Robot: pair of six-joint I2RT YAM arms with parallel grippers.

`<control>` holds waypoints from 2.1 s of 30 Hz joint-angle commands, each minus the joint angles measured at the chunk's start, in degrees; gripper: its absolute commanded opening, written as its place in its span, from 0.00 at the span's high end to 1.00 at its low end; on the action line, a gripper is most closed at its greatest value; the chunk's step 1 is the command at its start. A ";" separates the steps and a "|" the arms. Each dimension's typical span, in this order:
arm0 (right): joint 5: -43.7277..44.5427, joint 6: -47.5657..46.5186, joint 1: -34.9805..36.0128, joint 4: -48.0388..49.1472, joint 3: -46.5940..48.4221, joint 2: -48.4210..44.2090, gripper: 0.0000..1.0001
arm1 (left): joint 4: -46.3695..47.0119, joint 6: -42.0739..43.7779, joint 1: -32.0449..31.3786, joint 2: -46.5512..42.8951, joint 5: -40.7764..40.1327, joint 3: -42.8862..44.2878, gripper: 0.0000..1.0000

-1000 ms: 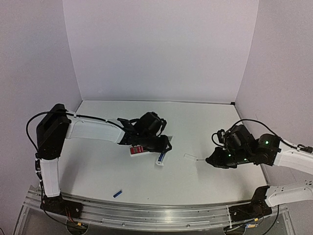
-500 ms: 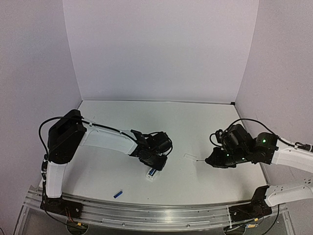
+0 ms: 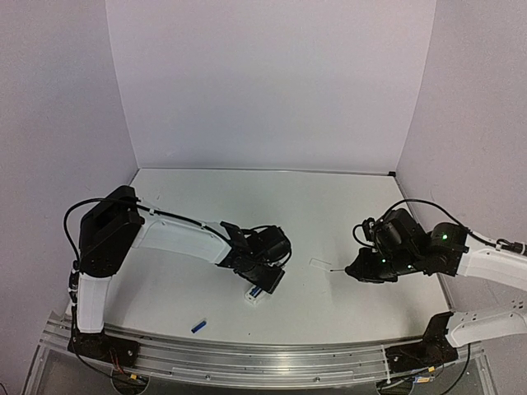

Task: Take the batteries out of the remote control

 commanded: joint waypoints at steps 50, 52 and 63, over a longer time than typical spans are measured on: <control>-16.37 -1.13 0.49 15.53 3.71 11.40 1.00 | 39.93 -22.35 6.61 -14.87 38.74 -29.97 0.00; -17.93 -1.50 0.56 16.72 4.27 13.00 1.00 | 39.98 -22.54 6.61 -15.76 38.18 -30.33 0.00; -24.51 -5.76 2.00 18.43 8.31 18.68 1.00 | 32.78 -25.64 11.07 -23.81 28.00 -33.91 0.02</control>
